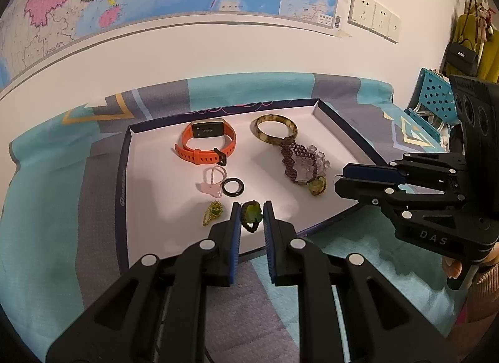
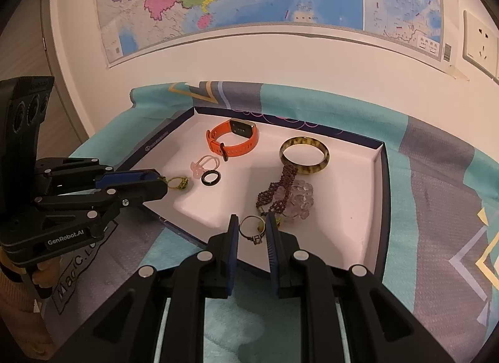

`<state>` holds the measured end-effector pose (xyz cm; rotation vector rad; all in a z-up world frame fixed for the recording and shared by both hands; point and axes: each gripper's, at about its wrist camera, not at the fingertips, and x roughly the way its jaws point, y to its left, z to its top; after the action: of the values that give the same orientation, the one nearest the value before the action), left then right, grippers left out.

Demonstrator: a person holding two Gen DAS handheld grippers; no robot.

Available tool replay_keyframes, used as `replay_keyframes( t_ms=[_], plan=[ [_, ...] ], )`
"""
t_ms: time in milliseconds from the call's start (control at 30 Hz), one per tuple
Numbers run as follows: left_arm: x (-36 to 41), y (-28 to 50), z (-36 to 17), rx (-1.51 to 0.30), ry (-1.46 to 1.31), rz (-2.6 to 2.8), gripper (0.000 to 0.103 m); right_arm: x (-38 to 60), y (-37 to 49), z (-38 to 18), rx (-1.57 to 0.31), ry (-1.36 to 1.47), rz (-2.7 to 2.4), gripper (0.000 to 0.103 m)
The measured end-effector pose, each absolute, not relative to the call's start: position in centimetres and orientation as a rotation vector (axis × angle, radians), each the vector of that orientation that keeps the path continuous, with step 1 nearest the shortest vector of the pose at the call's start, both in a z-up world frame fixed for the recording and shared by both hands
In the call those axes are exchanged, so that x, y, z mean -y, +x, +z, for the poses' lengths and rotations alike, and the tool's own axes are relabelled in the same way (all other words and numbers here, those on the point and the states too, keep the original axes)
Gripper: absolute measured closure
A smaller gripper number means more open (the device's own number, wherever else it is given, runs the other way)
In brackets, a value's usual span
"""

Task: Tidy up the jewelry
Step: 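Carry the green stone ring and silver ring into the box with both grippers, then open both grippers to release the rings in the box and withdraw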

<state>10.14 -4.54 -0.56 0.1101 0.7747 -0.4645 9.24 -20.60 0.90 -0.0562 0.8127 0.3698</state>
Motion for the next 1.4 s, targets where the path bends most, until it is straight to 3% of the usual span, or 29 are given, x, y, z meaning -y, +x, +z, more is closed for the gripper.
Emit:
replay_keyframes(
  t_ms=[1067, 1200, 1333, 1400],
  plan=[
    [4.6, 12.4, -2.9, -0.84, 0.096, -0.413, 0.088, 20.7, 11.2, -1.1, -0.88, -0.042, 0.345, 0.087],
    [4.6, 12.3, -3.1, -0.844, 0.093, -0.411, 0.084, 20.9, 11.2, -1.0, -0.88, -0.039, 0.338, 0.085],
    [4.4, 12.0, -2.9, -0.836, 0.089, -0.405, 0.068, 21.1, 11.1, -0.9, -0.875, -0.032, 0.332, 0.085],
    [4.2, 11.7, -2.7, -0.827, 0.084, -0.41, 0.066, 21.1, 10.7, -0.7, -0.87, -0.029, 0.334, 0.082]
  ],
)
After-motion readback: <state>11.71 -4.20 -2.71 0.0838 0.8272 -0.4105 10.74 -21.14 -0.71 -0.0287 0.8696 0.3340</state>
